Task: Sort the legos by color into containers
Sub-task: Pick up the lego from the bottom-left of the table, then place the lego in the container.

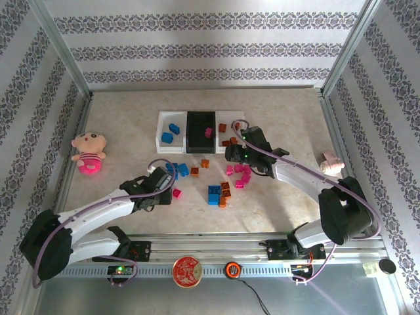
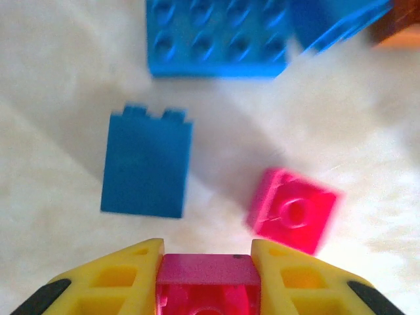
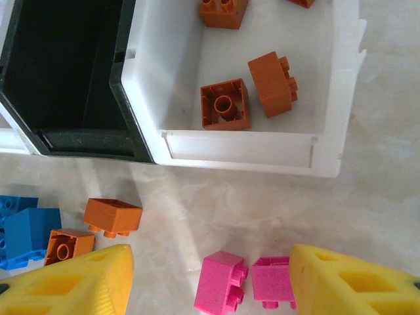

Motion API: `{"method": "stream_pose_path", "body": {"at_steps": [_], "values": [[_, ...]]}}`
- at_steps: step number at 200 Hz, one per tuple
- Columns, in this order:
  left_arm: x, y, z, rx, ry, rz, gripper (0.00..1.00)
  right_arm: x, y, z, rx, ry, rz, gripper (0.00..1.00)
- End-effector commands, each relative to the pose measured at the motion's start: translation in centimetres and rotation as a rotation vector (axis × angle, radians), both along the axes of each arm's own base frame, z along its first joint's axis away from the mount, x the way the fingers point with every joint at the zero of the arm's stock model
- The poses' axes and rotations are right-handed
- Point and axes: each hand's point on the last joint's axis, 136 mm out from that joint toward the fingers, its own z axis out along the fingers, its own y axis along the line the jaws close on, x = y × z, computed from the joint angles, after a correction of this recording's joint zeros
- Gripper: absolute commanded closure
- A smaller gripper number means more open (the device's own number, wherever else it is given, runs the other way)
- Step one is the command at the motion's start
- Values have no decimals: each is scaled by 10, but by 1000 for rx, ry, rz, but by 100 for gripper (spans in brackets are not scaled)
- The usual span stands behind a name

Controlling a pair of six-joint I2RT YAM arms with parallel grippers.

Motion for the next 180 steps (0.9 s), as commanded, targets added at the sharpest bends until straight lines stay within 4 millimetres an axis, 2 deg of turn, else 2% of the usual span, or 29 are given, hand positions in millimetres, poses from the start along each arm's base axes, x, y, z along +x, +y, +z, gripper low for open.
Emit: {"method": "stream_pose_path", "body": {"at_steps": [1, 24, 52, 80, 108, 130, 154, 167, 180], "values": [[17, -23, 46, -66, -85, -57, 77, -3, -6, 11, 26, -30, -22, 35], [55, -57, 82, -103, -157, -120, 78, -10, -9, 10, 35, -32, -27, 35], [116, -96, 101, -121, -196, -162, 78, -22, -10, 5, 41, -23, -8, 35], [182, -111, 95, -120, -190, -135, 79, -35, -9, 1, 42, -19, 23, 35], [233, -116, 83, -92, -171, -102, 78, -48, -9, 3, 44, -31, 47, 35], [259, -118, 66, -86, -137, -74, 78, -58, -10, 4, 48, -30, 57, 35], [276, -126, 62, -81, -131, -68, 74, -69, -20, -1, 9, -14, 36, 35], [282, -128, 61, -78, -123, -67, 69, -75, -28, -7, -12, 5, 11, 35], [287, -132, 68, -93, -133, -67, 60, -81, -35, -15, -26, 34, -10, 34]]}}
